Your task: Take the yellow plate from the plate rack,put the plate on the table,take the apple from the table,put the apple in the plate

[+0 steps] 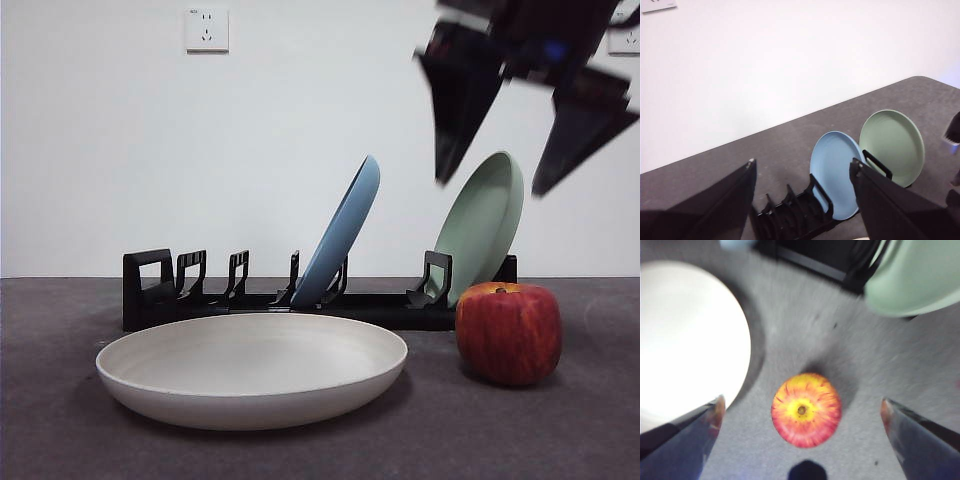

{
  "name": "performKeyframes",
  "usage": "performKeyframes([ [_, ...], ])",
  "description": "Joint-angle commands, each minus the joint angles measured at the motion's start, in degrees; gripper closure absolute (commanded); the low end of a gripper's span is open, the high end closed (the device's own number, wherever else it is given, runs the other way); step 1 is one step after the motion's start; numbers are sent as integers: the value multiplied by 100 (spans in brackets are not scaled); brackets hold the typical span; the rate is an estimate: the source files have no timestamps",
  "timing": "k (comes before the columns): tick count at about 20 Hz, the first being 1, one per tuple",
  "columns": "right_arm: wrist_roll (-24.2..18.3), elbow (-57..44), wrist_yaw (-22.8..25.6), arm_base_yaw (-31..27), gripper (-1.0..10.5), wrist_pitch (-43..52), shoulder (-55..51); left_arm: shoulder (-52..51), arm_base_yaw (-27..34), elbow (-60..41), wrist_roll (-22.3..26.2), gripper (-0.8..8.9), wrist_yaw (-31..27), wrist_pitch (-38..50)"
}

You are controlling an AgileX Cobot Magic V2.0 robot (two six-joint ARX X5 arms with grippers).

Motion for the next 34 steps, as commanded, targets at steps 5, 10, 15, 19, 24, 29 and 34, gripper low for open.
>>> performKeyframes([
  [5, -24, -2, 15, 7, 317, 28, 1178, -31, 15, -7, 48, 499, -57, -424],
  [10, -22, -2, 11, 2, 321, 33, 1851, -31, 15, -7, 24, 499, -57, -487],
  [15, 44, -4, 11, 2, 832, 57, 2083, -28, 15, -7, 24, 499, -98, -557],
  [19, 131, -2, 15, 2, 954, 48, 2081, -28, 15, -7, 24, 499, -173, -619],
  [24, 166, 17, 9, 2, 954, -24, 1753, -28, 15, -7, 26, 500, -170, -629],
  [29, 452, 625, -179, 175, 956, -24, 949, -28, 15, -7, 26, 499, -164, -627],
  [34, 476, 1449, -326, 920, 959, 348, 986, -28, 15, -7, 55, 499, -164, -634],
])
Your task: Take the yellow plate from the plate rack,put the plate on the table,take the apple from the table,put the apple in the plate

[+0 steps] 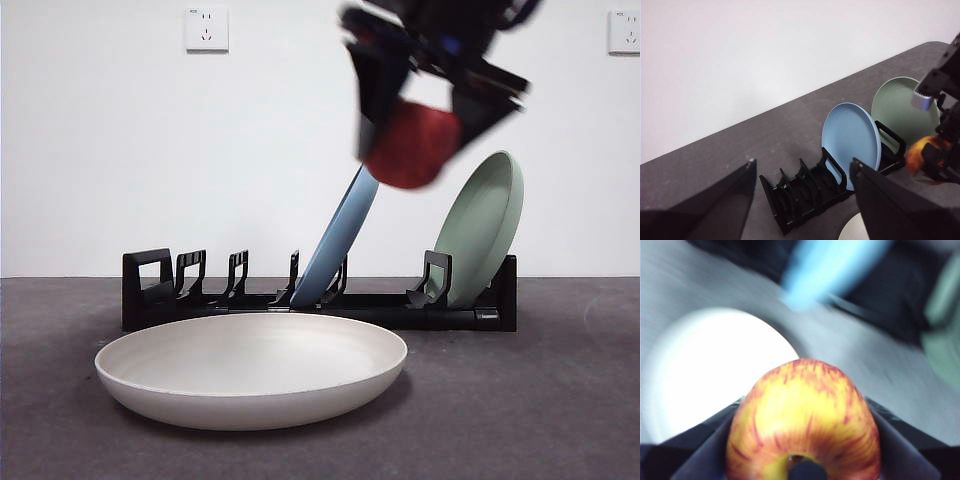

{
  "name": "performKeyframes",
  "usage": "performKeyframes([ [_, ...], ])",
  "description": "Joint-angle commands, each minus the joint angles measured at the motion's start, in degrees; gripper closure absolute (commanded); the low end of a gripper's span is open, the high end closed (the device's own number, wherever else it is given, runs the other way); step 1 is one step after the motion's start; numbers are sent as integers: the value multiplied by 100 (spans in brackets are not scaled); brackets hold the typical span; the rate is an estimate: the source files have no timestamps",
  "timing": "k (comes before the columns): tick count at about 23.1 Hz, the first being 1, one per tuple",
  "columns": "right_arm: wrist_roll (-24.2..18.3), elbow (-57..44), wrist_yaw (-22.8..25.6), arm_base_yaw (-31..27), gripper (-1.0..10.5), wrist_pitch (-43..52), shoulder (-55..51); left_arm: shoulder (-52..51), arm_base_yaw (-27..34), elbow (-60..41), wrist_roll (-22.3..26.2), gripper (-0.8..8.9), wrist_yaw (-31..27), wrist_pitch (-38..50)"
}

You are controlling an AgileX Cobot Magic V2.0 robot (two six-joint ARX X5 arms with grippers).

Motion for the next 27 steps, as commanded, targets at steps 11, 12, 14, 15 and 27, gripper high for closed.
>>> performKeyframes([
  [11, -52, 232, -2, 1082, 958, 658, 1419, -11, 15, -7, 59, 499, -17, -90],
  [12, -52, 232, -4, 1106, 958, 660, 1572, -11, 15, -7, 59, 499, -17, -105],
  [14, -52, 232, -9, 1141, 958, 658, 1847, -11, 15, -7, 59, 500, -17, -127],
  [15, -52, 232, -20, 1163, 958, 658, 1969, -11, 15, -7, 59, 499, -17, -138],
  [27, -238, 232, -7, 1268, 774, 549, 2389, -11, 15, -7, 50, 500, -17, -326],
])
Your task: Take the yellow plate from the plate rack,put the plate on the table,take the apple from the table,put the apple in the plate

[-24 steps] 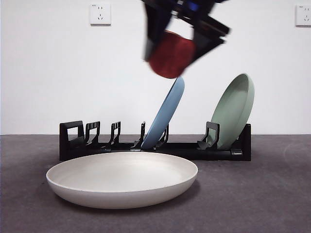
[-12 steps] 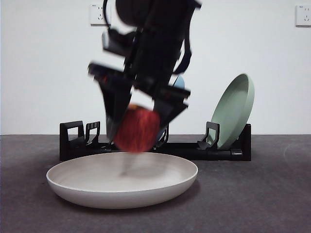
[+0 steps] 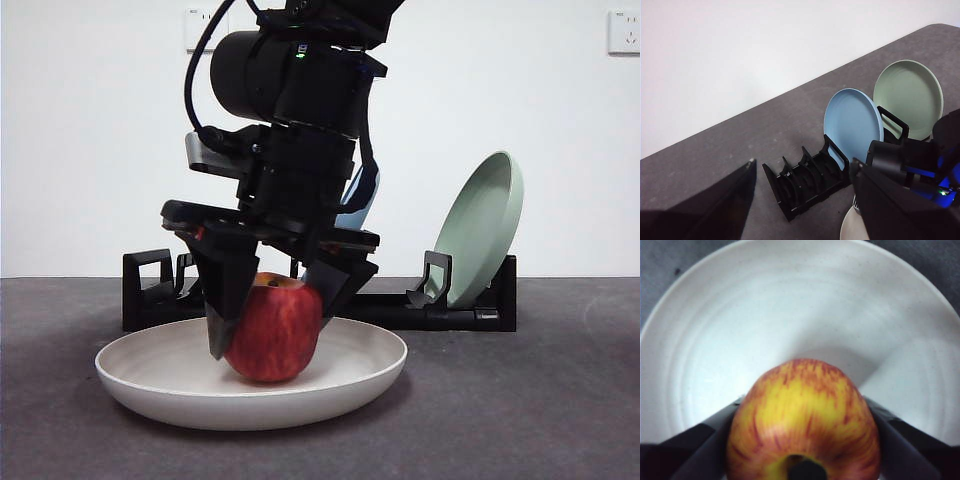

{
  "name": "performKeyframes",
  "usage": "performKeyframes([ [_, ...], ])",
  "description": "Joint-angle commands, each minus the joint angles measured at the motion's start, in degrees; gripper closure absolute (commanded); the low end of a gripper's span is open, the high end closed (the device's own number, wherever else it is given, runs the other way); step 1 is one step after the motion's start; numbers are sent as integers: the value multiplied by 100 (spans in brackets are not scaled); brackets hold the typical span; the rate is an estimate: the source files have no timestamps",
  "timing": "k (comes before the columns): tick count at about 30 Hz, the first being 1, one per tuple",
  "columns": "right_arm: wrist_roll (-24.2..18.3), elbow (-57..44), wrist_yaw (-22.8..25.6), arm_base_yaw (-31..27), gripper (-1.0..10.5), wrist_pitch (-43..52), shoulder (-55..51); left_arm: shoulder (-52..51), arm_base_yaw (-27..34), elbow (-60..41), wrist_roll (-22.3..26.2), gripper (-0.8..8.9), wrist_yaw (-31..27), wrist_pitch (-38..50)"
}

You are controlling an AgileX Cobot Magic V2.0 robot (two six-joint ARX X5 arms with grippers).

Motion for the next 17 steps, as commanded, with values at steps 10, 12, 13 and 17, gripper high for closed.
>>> performKeyframes([
  [10, -122, 7, -7, 17, 372, -46, 63, -11, 15, -7, -26, 499, -11, -131],
  [12, -122, 7, -7, 17, 350, -48, 63, -11, 15, -7, -111, 499, -11, -181],
  [13, -122, 7, -7, 17, 343, -55, 63, -11, 15, -7, -109, 499, -11, -205],
  [17, -125, 13, -7, 17, 344, -83, 57, -11, 15, -7, -133, 499, -7, -238],
])
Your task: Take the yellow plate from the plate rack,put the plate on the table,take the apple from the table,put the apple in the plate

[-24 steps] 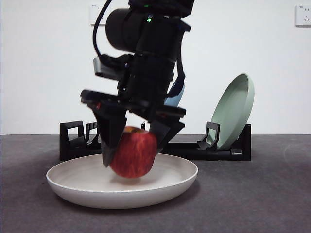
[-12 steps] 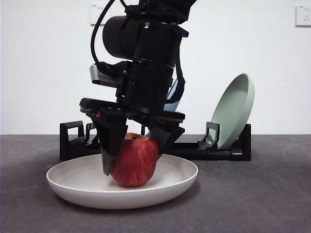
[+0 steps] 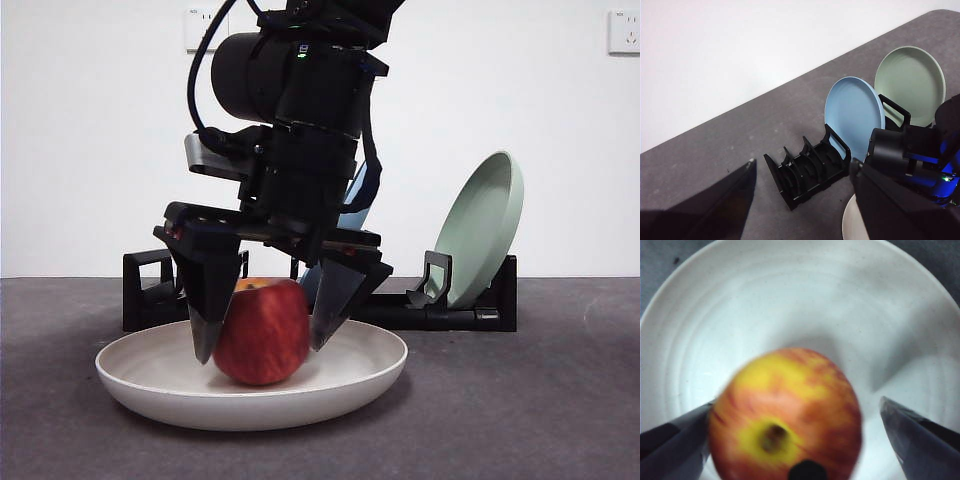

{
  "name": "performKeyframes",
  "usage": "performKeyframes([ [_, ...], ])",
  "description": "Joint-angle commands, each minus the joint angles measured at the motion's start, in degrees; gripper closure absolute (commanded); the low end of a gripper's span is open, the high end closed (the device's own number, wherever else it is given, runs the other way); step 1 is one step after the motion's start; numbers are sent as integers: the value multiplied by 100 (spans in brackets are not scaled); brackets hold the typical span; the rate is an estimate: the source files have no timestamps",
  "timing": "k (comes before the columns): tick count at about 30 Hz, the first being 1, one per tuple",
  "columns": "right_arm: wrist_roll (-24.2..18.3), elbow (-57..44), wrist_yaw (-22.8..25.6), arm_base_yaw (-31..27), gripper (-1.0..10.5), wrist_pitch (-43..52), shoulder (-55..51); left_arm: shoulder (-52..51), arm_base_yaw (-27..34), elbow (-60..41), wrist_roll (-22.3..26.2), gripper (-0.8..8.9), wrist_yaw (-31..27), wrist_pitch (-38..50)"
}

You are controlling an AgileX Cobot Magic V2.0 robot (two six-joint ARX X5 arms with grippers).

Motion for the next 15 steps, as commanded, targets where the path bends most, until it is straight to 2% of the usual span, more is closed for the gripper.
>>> performKeyframes([
  [1, -22, 22, 0, 13, 344, -35, 42, -11, 15, -7, -72, 499, -7, 26],
  [7, -22, 31, 2, 2, 348, -94, -385, 68, 15, -7, -136, 500, 13, 52],
  [15, -216, 31, 37, -136, 352, -310, -1585, 525, 15, -7, -188, 500, 15, 402],
])
